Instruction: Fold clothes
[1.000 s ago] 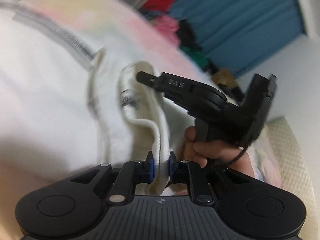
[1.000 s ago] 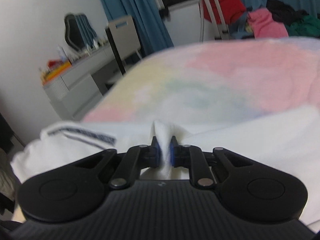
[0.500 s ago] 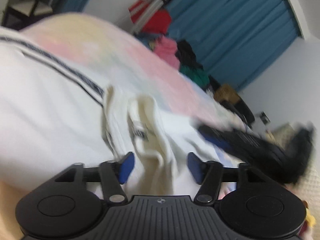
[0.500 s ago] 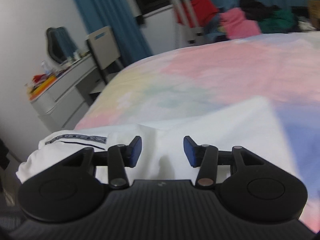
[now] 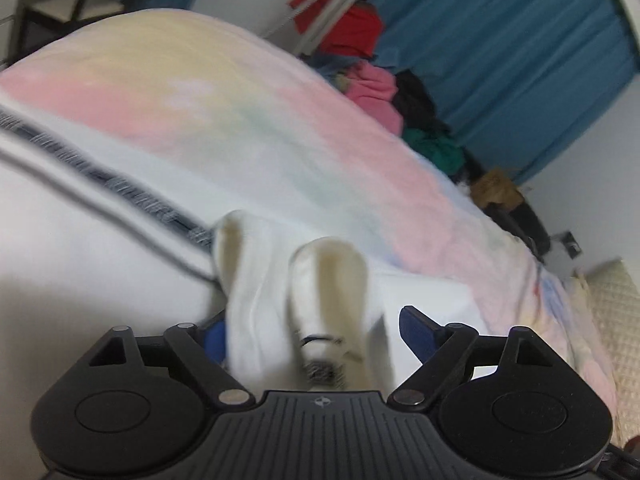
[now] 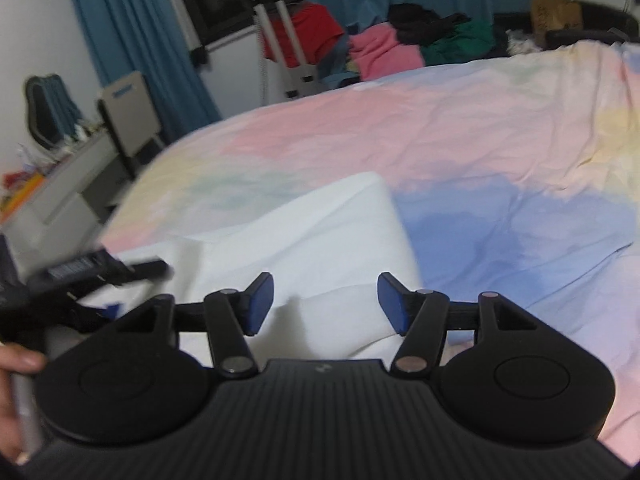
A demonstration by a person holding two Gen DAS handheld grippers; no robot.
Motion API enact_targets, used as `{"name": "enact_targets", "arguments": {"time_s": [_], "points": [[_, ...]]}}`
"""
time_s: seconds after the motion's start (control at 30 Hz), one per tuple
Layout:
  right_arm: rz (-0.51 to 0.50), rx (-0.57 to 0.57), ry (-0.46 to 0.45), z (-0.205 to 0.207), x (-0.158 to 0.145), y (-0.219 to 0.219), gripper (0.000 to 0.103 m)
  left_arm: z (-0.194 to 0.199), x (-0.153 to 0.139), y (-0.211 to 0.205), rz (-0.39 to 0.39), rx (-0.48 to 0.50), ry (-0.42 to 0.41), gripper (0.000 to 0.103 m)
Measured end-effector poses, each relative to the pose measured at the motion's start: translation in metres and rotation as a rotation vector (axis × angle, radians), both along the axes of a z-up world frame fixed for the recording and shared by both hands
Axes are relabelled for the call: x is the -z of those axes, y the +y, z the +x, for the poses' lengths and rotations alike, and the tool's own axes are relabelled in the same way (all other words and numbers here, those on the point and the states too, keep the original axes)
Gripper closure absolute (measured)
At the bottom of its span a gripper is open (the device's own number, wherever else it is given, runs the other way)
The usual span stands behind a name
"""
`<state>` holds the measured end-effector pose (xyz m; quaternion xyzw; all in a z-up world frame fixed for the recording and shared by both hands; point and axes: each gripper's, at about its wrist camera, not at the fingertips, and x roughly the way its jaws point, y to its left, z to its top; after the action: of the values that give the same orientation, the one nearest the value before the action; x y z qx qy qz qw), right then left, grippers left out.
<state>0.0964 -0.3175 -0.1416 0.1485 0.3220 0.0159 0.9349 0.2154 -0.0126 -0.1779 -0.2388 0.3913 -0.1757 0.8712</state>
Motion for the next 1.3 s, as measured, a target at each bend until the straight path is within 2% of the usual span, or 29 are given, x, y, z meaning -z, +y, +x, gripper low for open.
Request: {"name": "enact_targets", "arguments": {"time_s": [0.03, 0.07, 0.13, 0.17, 0.2, 0.27, 0.33, 0.4, 0.47, 0.57, 0.67, 0.77, 0.8, 0.83, 0.93, 1.13, 1.23, 1.3], "points": [[-0.014, 0.01, 0.006, 0.003, 0.003, 0.001, 0.043, 0.005, 0.002, -0.004, 0.016, 0.014, -0.006, 0.021], [-0.024, 0.02, 0.009, 0.006, 0.006, 0.001, 0.043, 0.009, 0.004, -0.008, 0.032, 0.028, -0.012, 0.03], [-0.034, 0.044, 0.004, 0.009, 0.01, 0.0, 0.043, 0.014, 0.007, -0.011, 0.035, 0.055, -0.024, 0.059], [-0.04, 0.058, 0.001, 0.011, 0.01, 0.0, 0.043, 0.015, 0.005, -0.012, 0.068, 0.062, -0.026, 0.069], [-0.046, 0.071, 0.0, 0.013, 0.011, 0.0, 0.043, 0.015, 0.004, -0.013, 0.1, 0.068, -0.029, 0.086], [-0.056, 0.082, -0.008, 0.015, 0.012, 0.002, 0.042, 0.009, -0.01, -0.014, 0.121, 0.093, -0.097, 0.087], [-0.069, 0.075, -0.019, 0.015, 0.013, 0.005, 0.042, 0.003, -0.021, -0.008, 0.112, 0.073, -0.126, 0.088], [-0.082, 0.067, -0.03, 0.015, 0.014, 0.008, 0.043, 0.005, -0.019, -0.007, 0.148, 0.069, -0.119, 0.088], [-0.097, 0.059, -0.036, 0.016, 0.016, 0.011, 0.043, 0.007, -0.017, -0.007, 0.184, 0.066, -0.112, 0.087], [-0.143, 0.045, -0.028, 0.018, 0.021, 0.018, 0.042, 0.006, -0.003, -0.005, 0.185, 0.069, -0.08, 0.082], [-0.159, 0.046, -0.028, 0.019, 0.022, 0.019, 0.042, -0.002, -0.014, -0.001, 0.199, 0.042, -0.092, 0.069], [-0.148, 0.058, -0.027, 0.02, 0.022, 0.018, 0.042, -0.021, -0.032, 0.005, 0.222, 0.001, -0.118, 0.05], [-0.148, 0.059, -0.026, 0.02, 0.022, 0.017, 0.042, -0.034, -0.038, 0.011, 0.226, -0.012, -0.123, 0.04], [-0.149, 0.061, -0.026, 0.02, 0.021, 0.017, 0.042, -0.047, -0.045, 0.018, 0.229, -0.024, -0.119, 0.034], [-0.158, 0.056, -0.036, 0.015, 0.017, 0.021, 0.042, -0.085, -0.065, 0.038, 0.239, -0.06, -0.108, 0.023], [-0.169, 0.018, -0.086, -0.007, 0.001, 0.028, 0.043, -0.16, -0.089, 0.107, 0.156, -0.231, -0.039, 0.009], [-0.184, 0.006, -0.1, -0.017, -0.007, 0.034, 0.043, -0.187, -0.087, 0.146, 0.115, -0.32, 0.004, 0.006], [-0.193, -0.002, -0.111, -0.021, -0.011, 0.037, 0.043, -0.192, -0.078, 0.17, 0.047, -0.372, 0.058, 0.006]]}}
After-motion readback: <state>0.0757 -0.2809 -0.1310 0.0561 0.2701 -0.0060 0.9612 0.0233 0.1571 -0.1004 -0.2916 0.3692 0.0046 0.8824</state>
